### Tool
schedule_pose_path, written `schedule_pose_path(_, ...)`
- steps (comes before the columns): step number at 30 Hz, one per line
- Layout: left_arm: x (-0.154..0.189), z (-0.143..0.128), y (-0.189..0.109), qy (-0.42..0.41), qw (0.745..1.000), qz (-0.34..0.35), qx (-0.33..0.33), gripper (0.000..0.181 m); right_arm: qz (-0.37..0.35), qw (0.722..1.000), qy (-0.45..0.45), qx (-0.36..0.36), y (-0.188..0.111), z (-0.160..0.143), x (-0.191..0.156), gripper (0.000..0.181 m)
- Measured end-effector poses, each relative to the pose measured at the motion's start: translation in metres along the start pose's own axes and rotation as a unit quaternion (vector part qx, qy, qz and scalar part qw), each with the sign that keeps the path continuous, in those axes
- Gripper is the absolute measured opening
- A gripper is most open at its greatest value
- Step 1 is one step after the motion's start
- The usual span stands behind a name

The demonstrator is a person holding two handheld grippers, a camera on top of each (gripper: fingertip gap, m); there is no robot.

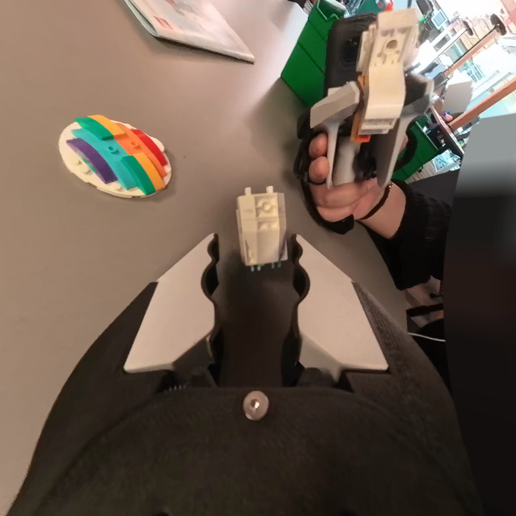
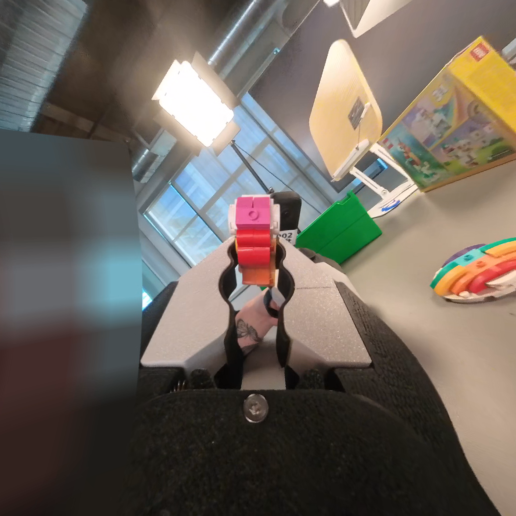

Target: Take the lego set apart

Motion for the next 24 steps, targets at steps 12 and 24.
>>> schedule_pose_path(12, 0.008, 0.043, -0.027, 0.179, 0.957, 0.154, 0.17, 0.06, -0.157, 0.98, -0.121, 0.0, -0.017, 0.015, 0.025, 0.023)
schedule_pose_path(24, 0.004, 0.056, -0.046, 0.19, 0.928, 0.202, 0.247, 0.067, -0.447, 0.806, -0.247, -0.299, -0.067, -0.016, 0.089, 0.024)
Point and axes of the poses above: each gripper's, where its closed fingertips meet, y out along the fingers, z out of its top, x = y × z across the jaws, the point moved 1 cm from there along -y, back along the fingers, and after that the axes turned 6 degrees about -x, right-handed, at the moved point
